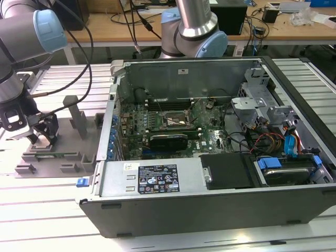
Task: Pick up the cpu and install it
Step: 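Pick up the cpu and move it towards the insertion slot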
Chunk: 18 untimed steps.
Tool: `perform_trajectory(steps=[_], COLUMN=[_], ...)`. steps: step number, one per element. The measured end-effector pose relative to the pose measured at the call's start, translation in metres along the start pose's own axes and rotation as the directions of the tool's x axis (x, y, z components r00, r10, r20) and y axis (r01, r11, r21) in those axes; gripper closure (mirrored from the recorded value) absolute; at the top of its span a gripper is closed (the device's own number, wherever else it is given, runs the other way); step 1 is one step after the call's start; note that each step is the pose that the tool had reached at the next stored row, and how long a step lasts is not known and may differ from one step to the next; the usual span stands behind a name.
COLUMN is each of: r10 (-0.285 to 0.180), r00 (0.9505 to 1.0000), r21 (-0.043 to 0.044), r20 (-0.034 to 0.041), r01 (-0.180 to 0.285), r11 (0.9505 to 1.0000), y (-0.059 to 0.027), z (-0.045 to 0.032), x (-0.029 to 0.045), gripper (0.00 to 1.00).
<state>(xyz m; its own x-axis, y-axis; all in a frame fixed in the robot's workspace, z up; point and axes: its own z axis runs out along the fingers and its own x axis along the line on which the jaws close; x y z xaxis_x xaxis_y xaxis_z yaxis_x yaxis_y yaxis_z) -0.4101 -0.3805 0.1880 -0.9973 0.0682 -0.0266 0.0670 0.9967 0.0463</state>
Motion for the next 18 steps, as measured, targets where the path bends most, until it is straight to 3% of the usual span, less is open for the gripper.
perform_trajectory(steps=[10,18], r10=[-0.010,-0.015], r00=[1.0000,0.9999], r21=[-0.0003,-0.0005], r20=[-0.0003,-0.0005], r01=[0.010,0.015], r11=[1.0000,0.9999], y=[0.0004,0.0011], z=[-0.0074,-0.0243], x=[-0.0002,-0.0007], gripper=[0.45,0.45])
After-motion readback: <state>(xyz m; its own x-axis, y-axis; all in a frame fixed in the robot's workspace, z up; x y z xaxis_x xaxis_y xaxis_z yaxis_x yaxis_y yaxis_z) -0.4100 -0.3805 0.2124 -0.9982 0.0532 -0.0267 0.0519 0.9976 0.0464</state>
